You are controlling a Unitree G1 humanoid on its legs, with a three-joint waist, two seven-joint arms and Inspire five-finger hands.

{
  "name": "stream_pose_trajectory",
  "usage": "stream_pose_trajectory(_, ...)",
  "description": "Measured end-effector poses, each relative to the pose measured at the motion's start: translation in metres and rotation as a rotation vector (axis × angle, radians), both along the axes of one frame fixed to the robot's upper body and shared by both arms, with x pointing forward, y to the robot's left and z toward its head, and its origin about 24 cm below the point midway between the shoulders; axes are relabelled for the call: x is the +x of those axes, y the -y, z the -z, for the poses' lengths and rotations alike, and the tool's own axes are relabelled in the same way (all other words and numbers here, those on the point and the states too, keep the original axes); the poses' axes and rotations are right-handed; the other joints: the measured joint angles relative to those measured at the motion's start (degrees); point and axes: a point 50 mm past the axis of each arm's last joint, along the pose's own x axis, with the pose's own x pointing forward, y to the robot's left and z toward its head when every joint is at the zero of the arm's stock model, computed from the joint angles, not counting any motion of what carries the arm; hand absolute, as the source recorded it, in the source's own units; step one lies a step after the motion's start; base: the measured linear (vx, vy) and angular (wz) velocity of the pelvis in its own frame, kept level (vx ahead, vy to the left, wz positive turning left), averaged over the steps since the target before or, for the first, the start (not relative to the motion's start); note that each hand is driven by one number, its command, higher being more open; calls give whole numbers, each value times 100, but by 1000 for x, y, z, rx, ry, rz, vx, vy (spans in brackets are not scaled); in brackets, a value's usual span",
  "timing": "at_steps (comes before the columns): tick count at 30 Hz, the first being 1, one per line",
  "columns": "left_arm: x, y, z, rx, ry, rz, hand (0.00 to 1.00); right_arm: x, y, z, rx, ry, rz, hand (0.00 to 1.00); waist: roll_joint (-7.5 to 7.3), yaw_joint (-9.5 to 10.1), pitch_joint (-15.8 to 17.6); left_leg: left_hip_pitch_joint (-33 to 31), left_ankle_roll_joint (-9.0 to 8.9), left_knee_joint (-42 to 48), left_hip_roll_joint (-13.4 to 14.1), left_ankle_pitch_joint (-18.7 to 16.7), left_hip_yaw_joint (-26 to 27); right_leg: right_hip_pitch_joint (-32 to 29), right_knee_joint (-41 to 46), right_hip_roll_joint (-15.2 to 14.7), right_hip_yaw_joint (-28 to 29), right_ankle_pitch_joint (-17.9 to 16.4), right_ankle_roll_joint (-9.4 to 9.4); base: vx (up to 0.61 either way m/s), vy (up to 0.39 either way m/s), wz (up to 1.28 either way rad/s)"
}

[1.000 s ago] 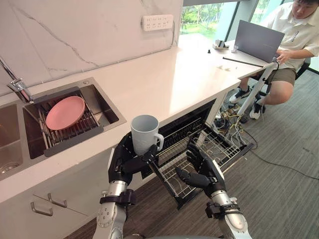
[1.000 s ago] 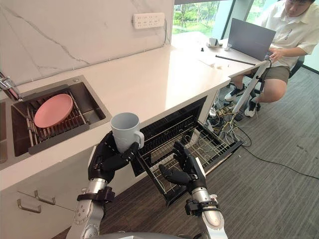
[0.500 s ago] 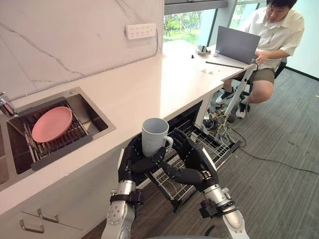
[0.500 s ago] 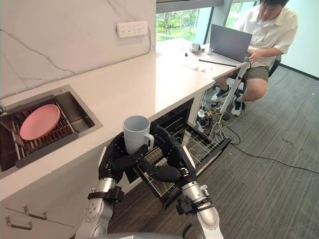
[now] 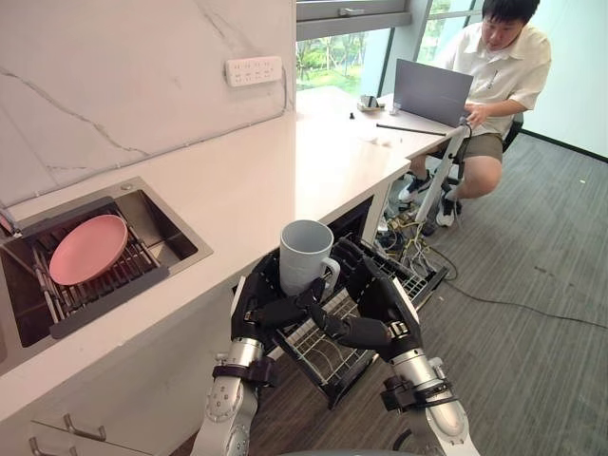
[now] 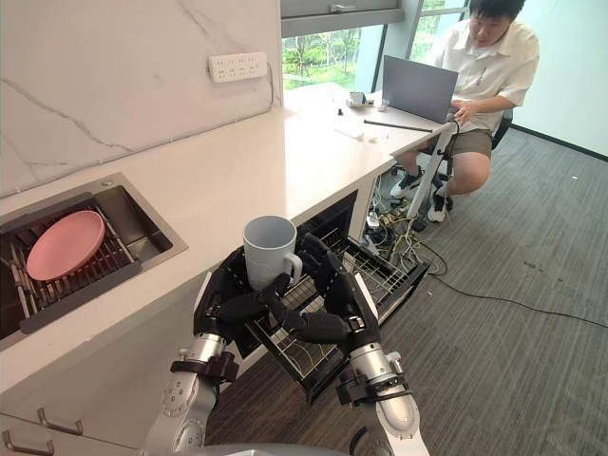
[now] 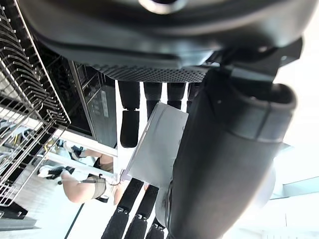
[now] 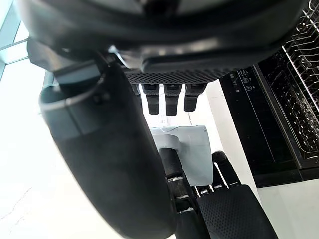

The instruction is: Walk over to the sink, pick up the cup, carry it to the dishwasher, place the cup inside the dishwasher, then close the dishwasher door

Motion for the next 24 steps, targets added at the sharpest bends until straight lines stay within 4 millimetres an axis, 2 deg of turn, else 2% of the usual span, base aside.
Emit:
stream_pose_trajectory(7,0,3,5,20,-43,88,30,0,3,-5,-23,-4,-6,90,-16,-47,-35,-1,2,-5,-11,2,27,-19,0,-7,33,19,9,-8,5,-1)
stream_pose_trajectory(9,-14,26,13,40,-82,300,30,5,2,-7,-7,-14,37,90,-15,-22,-72,-2,4,-24,-29,2,27,-24,-9,-19,34,23,16,0,0,0)
stream_pose_trajectory(11,-15,34,20,-2,-138,315,30,4,6,-5,-26,-28,41,90,-24,-62,-79,-4,18,-45,-48,12,44,-45,-13,-29,58,37,30,-12,27,-5)
stream_pose_trajectory(15,-12,30,27,26,-184,375,30,3,10,2,-71,-71,17,90,-11,-145,-91,-5,34,-59,-59,23,84,-69,-22,-31,116,68,40,-26,16,-6)
stream_pose_trajectory(16,-11,29,28,37,-188,394,30,3,11,3,-82,-80,12,30,-16,-135,-98,-6,40,-64,-66,28,84,-72,-22,-35,116,72,43,-35,13,-1)
stream_pose_trajectory(24,-20,16,38,124,-237,460,30,-1,10,13,-158,-158,-53,30,-41,-138,-142,-20,62,-66,-105,43,68,-84,-16,-68,121,92,63,-8,4,0)
